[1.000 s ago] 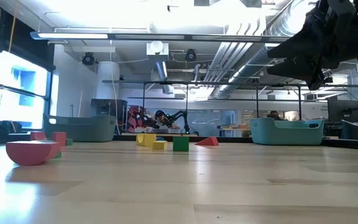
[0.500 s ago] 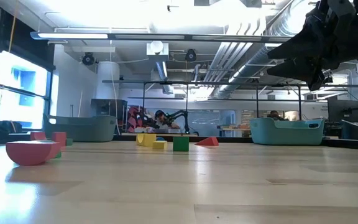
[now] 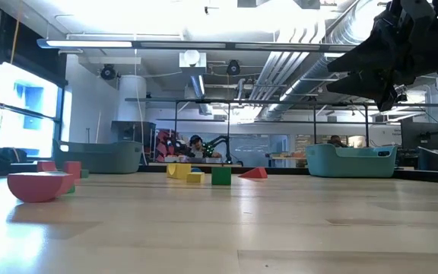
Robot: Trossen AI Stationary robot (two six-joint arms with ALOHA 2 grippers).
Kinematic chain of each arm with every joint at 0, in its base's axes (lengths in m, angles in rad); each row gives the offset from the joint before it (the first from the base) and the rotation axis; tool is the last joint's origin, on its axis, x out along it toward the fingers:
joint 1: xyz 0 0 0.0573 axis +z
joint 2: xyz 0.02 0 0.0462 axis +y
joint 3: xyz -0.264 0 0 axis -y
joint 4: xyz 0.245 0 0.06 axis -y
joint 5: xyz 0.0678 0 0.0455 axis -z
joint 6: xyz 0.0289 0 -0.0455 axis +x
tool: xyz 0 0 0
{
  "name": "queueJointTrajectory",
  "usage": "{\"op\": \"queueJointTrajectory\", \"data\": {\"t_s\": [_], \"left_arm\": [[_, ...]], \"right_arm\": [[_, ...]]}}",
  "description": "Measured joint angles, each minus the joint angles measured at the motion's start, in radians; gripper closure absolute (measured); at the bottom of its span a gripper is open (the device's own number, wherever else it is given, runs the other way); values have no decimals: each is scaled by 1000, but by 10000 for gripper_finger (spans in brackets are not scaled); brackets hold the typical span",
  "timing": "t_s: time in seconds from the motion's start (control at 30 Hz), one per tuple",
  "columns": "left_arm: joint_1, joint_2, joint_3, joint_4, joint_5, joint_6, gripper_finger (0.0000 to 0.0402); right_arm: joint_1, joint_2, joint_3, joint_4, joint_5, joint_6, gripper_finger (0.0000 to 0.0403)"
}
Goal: Sort blocks by size
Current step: Put the green triangular block into the blue bin
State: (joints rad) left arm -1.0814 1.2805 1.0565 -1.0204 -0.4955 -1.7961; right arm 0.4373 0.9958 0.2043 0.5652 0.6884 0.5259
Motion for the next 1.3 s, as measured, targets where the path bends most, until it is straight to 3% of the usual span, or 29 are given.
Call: {"op": "queueJointTrajectory", "data": {"t_s": [0.1,0.2,0.57,0.87,1.1,1.3], "left_arm": [[66,-2,0,-7,-137,159,202],[166,5,0,-8,-199,312,202],[646,25,0,-16,-216,643,202],[983,25,0,-15,-128,924,202],[1132,49,0,102,-81,1169,202],[1151,162,0,304,-72,1484,202]], "right_arm": [[0,0,0,0,0,3,194],[0,0,0,0,0,16,194],[0,0,0,-13,0,16,194],[0,0,0,-64,0,66,194],[0,0,0,-119,13,106,194],[0,0,0,-134,42,152,194]]}}
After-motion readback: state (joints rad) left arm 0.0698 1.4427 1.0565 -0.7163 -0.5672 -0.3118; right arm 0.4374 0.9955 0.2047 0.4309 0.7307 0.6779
